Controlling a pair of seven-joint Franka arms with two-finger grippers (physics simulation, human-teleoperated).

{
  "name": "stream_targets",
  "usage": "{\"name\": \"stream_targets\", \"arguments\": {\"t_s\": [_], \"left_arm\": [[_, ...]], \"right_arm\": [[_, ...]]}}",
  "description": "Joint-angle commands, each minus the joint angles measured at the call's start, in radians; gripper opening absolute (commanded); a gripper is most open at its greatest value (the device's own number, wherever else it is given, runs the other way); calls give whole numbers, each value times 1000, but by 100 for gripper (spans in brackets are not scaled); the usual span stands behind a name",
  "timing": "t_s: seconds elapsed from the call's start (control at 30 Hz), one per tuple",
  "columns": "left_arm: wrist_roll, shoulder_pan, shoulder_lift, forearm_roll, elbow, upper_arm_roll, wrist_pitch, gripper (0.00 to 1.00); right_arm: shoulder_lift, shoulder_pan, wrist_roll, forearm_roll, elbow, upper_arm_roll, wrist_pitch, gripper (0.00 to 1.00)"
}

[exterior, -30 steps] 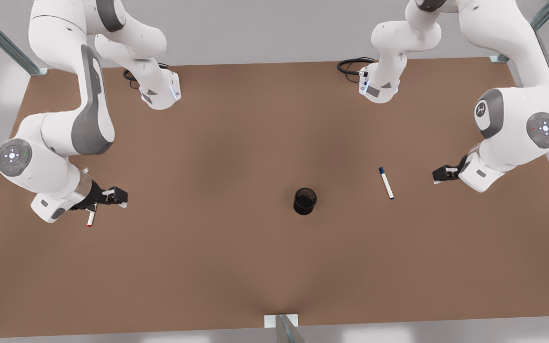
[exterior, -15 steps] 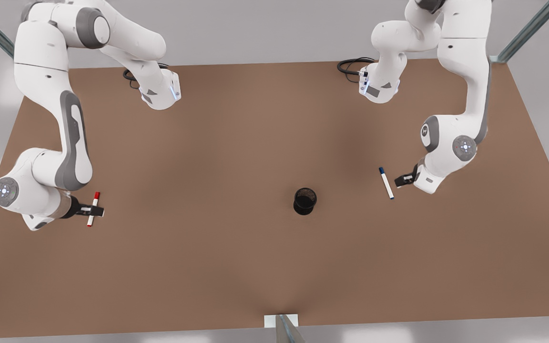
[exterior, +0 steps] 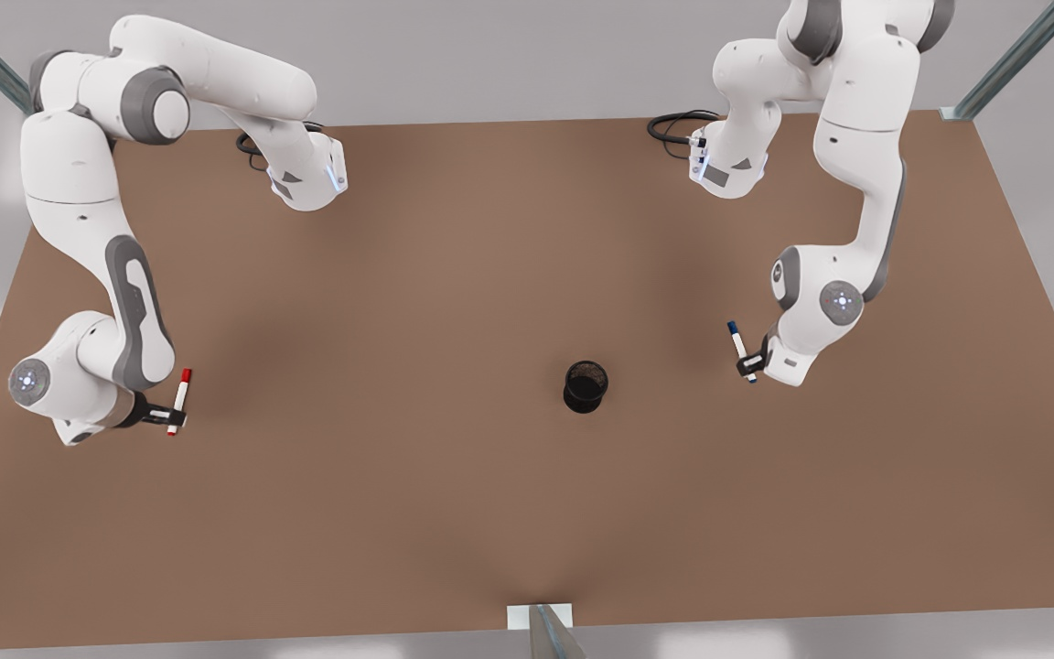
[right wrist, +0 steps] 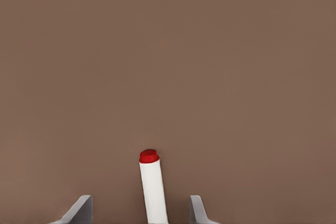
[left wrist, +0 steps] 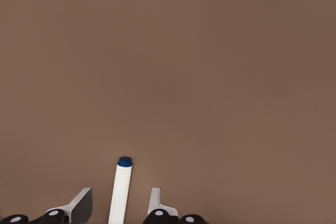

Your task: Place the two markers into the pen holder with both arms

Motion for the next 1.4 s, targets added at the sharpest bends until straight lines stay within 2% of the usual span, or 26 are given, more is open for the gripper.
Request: {"name": "stream_targets", "arguments": {"t_s": [0.0,0.03,0.1,0.17,0.33,0.4,0.5,0.57,0.8,1.07,1.23,1.33,1.37], "left_arm": [[-104,1,7,2,0,0,24,59],[-100,2,13,4,0,0,24,54],[-89,6,19,4,0,0,24,51],[-64,9,27,4,3,0,24,51],[-8,16,49,4,13,2,24,51],[81,27,50,4,16,2,23,50],[179,19,59,5,26,2,18,50],[192,13,78,12,40,2,18,50],[365,22,78,12,43,2,18,50],[362,16,96,10,45,0,18,49],[362,16,96,10,45,0,18,39],[362,18,99,10,45,0,18,38],[362,19,99,10,45,0,18,37]], "right_arm": [[6,-4,-163,1,-5,0,94,73],[8,-5,-167,1,-5,0,96,68],[8,-4,-173,1,-11,0,97,60],[9,-4,-172,1,-22,0,114,56],[28,-2,-173,1,-25,0,134,54],[29,0,-172,1,-25,0,134,48],[29,3,-173,1,-25,0,133,29],[29,3,-173,1,-25,0,133,21],[46,3,-172,1,-25,2,133,21],[34,3,-172,1,-19,3,128,21],[8,10,-164,1,-16,11,120,21],[-69,0,-170,1,-5,107,120,21],[-80,-2,-163,6,32,187,120,21]]}}
